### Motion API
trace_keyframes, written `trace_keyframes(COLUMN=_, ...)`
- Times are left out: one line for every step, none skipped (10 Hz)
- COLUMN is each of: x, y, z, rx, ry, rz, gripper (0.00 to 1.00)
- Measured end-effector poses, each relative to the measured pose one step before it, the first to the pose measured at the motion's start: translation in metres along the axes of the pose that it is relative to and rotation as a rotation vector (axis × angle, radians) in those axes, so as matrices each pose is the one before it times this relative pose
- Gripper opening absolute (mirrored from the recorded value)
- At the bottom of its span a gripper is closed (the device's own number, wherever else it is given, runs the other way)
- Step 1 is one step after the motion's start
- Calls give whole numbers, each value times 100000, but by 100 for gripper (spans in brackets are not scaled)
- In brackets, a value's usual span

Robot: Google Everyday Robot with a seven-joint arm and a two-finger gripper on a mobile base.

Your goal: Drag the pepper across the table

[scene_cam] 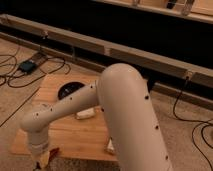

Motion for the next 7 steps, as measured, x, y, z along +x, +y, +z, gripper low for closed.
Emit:
trace_keyframes(x=-573, y=410, z=135, rx=20, ry=-116, rz=261, gripper=0)
trace_keyframes(x=-476, y=452, z=194, rx=-163, ry=-242, rz=297, gripper=0)
trace_keyframes(x=-490, y=364, z=153, rx=-155, ry=-449, rz=38, gripper=0)
trace_keyframes(x=-441, y=287, z=144, rx=-245, ry=-656, rz=-148, gripper=0)
trace_keyframes(x=14, y=-54, z=-59, rx=195, ry=-6, rz=57, gripper=0)
trace_keyframes(x=10, y=-8, z=-19, rx=36, ry=4, rz=33, gripper=0)
trace_keyframes(x=-16, y=8, z=22, rx=-56, ry=6, rz=-54, gripper=0)
